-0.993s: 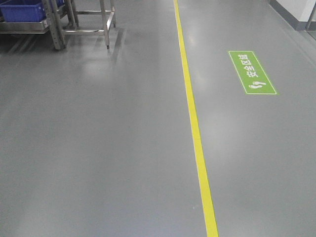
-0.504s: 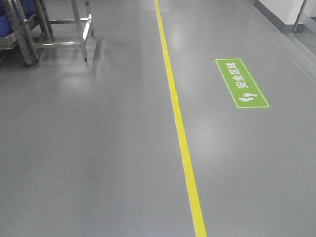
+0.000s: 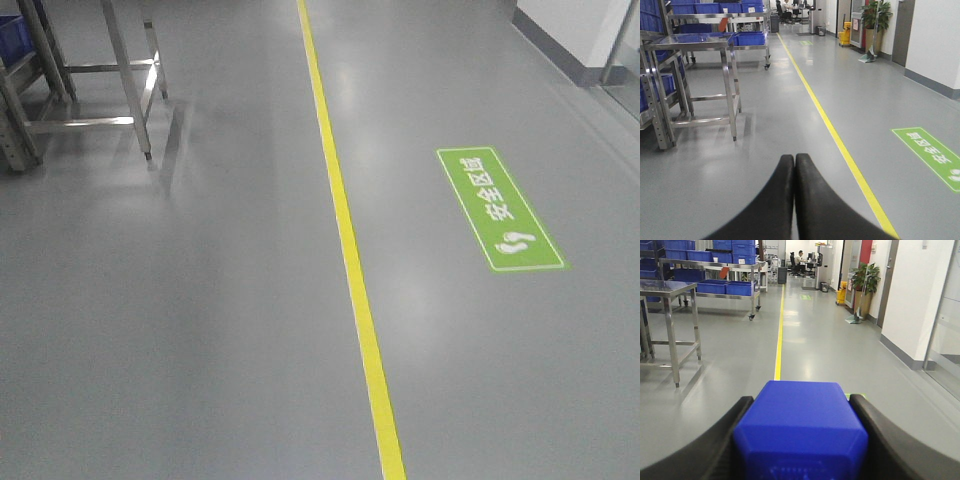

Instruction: Pour parts from conveyor to right shelf

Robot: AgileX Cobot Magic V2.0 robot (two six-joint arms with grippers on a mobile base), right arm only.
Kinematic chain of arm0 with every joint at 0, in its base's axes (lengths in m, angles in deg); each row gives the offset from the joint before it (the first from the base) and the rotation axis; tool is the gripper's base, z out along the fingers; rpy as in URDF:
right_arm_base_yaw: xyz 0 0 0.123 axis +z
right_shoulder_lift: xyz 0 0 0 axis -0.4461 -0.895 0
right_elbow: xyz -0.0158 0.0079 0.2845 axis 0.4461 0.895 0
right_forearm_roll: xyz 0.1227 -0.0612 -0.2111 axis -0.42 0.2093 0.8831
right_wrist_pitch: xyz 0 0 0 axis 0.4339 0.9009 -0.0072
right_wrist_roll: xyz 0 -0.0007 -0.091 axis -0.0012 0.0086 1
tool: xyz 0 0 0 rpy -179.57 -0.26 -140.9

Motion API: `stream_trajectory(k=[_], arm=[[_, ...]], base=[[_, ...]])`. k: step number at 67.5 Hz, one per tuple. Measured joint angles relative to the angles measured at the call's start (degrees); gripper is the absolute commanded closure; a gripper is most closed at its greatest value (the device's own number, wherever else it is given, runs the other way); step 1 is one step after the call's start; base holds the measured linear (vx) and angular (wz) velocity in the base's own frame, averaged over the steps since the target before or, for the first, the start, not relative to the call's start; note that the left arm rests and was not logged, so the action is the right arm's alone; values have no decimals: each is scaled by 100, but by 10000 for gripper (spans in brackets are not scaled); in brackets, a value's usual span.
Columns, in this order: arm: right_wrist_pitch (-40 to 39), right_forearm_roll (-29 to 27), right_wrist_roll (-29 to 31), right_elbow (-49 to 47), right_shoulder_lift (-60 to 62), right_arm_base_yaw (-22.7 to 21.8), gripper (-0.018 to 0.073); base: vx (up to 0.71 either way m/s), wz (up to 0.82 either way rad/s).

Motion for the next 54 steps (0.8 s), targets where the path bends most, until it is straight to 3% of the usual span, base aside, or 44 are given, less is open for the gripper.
stream_trajectory(k=[54], arm=[[0,0,0,0,0,0,565]], base=[[72,2]])
